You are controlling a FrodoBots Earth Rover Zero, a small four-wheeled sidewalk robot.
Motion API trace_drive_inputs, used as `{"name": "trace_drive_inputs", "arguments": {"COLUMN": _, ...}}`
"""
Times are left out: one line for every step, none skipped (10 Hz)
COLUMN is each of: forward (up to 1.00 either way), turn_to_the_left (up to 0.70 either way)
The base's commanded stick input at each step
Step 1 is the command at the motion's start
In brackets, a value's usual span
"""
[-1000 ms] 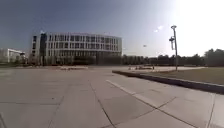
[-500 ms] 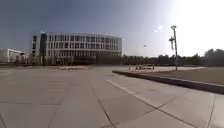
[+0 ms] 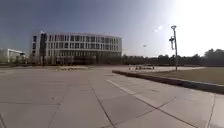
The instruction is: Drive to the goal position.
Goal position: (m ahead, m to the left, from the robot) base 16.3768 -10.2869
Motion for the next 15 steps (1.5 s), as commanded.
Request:
{"name": "trace_drive_inputs", "arguments": {"forward": 0.06, "turn_to_the_left": 0.00}}
{"name": "trace_drive_inputs", "arguments": {"forward": 0.05, "turn_to_the_left": 0.00}}
{"name": "trace_drive_inputs", "arguments": {"forward": 0.06, "turn_to_the_left": 0.00}}
{"name": "trace_drive_inputs", "arguments": {"forward": 0.06, "turn_to_the_left": 0.00}}
{"name": "trace_drive_inputs", "arguments": {"forward": 0.06, "turn_to_the_left": 0.00}}
{"name": "trace_drive_inputs", "arguments": {"forward": 0.06, "turn_to_the_left": 0.00}}
{"name": "trace_drive_inputs", "arguments": {"forward": 0.06, "turn_to_the_left": 0.00}}
{"name": "trace_drive_inputs", "arguments": {"forward": 0.06, "turn_to_the_left": 0.00}}
{"name": "trace_drive_inputs", "arguments": {"forward": 0.06, "turn_to_the_left": 0.00}}
{"name": "trace_drive_inputs", "arguments": {"forward": 0.06, "turn_to_the_left": 0.00}}
{"name": "trace_drive_inputs", "arguments": {"forward": 0.06, "turn_to_the_left": 0.00}}
{"name": "trace_drive_inputs", "arguments": {"forward": 0.06, "turn_to_the_left": 0.00}}
{"name": "trace_drive_inputs", "arguments": {"forward": 0.05, "turn_to_the_left": 0.00}}
{"name": "trace_drive_inputs", "arguments": {"forward": 0.05, "turn_to_the_left": 0.00}}
{"name": "trace_drive_inputs", "arguments": {"forward": 0.05, "turn_to_the_left": 0.00}}
